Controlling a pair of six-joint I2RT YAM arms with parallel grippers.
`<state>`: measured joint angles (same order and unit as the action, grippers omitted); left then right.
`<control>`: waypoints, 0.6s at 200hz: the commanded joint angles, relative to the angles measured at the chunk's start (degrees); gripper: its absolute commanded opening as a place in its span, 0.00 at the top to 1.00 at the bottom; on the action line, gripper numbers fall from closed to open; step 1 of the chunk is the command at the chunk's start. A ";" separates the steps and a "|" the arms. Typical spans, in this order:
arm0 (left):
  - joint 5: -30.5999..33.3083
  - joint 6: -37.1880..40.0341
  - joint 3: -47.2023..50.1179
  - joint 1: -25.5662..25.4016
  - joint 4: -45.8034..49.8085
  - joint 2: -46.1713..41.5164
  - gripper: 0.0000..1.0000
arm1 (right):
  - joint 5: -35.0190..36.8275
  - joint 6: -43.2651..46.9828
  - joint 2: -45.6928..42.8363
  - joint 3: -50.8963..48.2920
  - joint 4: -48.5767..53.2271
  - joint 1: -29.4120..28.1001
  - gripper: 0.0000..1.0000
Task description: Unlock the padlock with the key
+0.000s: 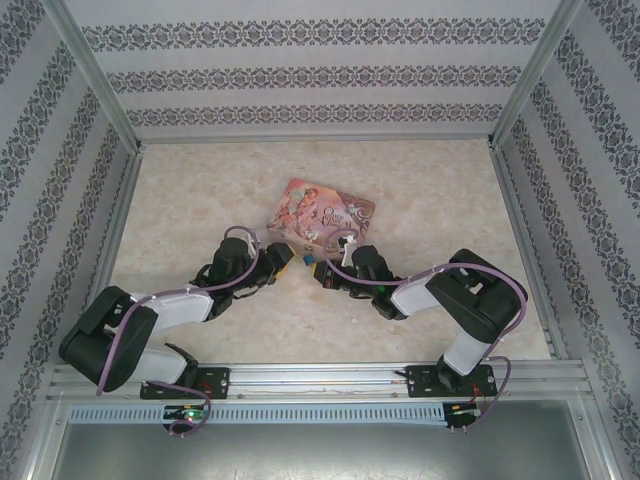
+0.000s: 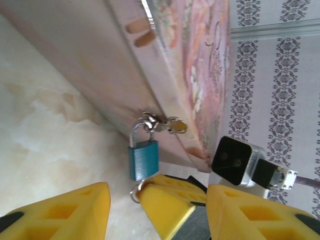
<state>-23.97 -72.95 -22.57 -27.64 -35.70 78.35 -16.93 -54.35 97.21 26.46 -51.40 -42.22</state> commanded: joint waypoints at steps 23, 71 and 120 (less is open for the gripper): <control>-3.01 -1.89 -2.31 0.41 -6.48 4.27 0.47 | -2.67 -2.26 -0.29 1.75 -1.67 0.61 1.00; -4.24 -2.14 -2.83 0.28 -8.54 8.00 0.48 | -2.76 -2.42 -0.18 1.71 -1.65 0.65 1.00; -4.78 -5.06 -2.46 -0.44 -14.69 12.53 0.51 | -2.85 -2.57 -0.09 1.67 -1.60 0.60 1.00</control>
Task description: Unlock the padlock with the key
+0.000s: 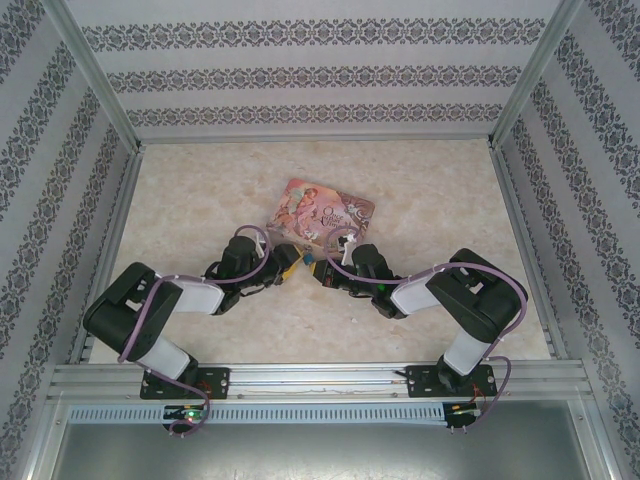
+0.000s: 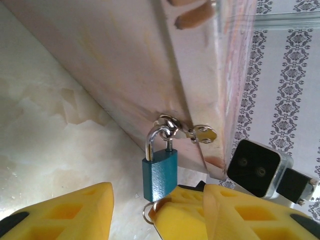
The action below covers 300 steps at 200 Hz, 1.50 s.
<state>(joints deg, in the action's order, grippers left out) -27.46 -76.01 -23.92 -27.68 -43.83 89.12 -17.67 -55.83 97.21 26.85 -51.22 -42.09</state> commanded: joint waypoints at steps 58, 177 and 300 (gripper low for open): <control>-1.16 -6.12 -1.67 -0.97 -15.05 7.80 0.57 | -2.10 -1.37 0.00 1.31 -1.78 0.50 1.00; -0.34 -11.15 -3.05 -3.01 -25.52 16.46 0.80 | -1.10 -2.01 -0.87 0.94 -1.95 0.44 1.00; 0.71 -11.55 -5.23 -3.03 -10.61 7.40 0.96 | 10.59 17.78 -23.52 -5.68 16.23 -0.10 0.64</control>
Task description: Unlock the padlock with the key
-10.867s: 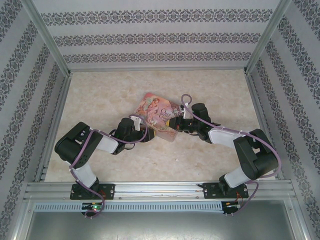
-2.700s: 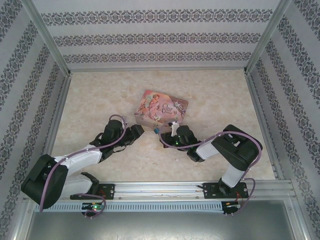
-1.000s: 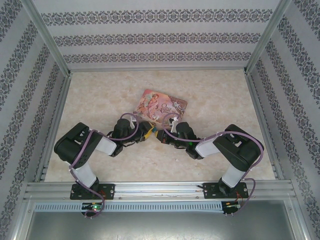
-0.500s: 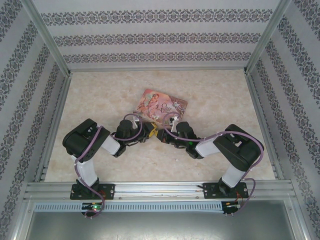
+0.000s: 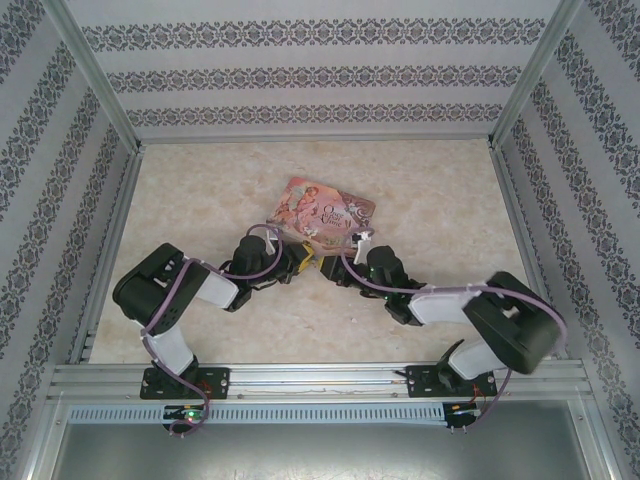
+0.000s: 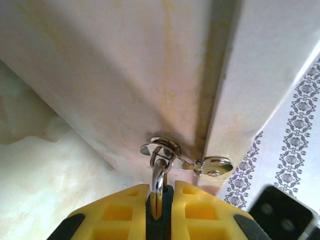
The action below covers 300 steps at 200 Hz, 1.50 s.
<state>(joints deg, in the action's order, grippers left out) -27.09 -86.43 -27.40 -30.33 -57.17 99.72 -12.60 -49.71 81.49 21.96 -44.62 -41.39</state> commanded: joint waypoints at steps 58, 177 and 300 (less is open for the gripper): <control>1.32 2.02 -5.63 -0.87 21.89 -10.70 1.00 | 18.11 50.64 -28.84 -1.59 26.19 -7.72 0.54; 7.20 -8.55 -13.28 -3.37 52.70 -21.24 1.00 | 20.17 85.09 -19.85 4.33 28.46 -12.08 0.55; 9.29 -13.67 -14.64 -4.79 57.62 -23.34 1.00 | 19.88 88.12 -4.58 13.79 25.46 -15.69 0.65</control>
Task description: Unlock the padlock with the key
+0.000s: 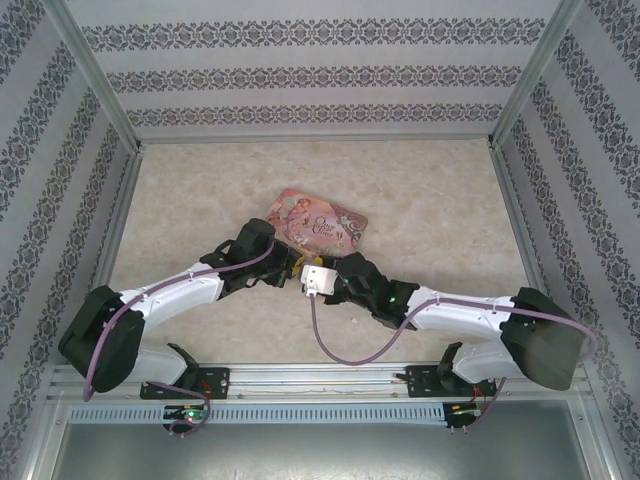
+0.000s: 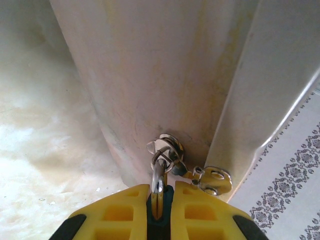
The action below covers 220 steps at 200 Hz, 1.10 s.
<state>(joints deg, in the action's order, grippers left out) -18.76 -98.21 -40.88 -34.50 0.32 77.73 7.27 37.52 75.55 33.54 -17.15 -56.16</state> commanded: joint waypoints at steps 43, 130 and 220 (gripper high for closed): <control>0.48 -2.44 -0.63 -0.57 -0.56 -1.01 1.00 | 0.03 1.55 3.96 3.63 -2.44 -1.43 0.72; -0.15 -2.11 -0.95 -0.57 -0.82 -1.00 1.00 | 1.09 1.76 6.94 4.61 -3.77 -1.58 0.88; -0.22 -1.98 -0.50 -0.57 -2.29 -0.87 1.00 | 0.92 -4.15 6.98 3.31 -5.69 -1.60 1.00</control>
<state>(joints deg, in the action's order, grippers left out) -17.28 -99.29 -40.88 -34.48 0.75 77.73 8.19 37.04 81.87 36.71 -20.05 -57.17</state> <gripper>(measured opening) 0.117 0.044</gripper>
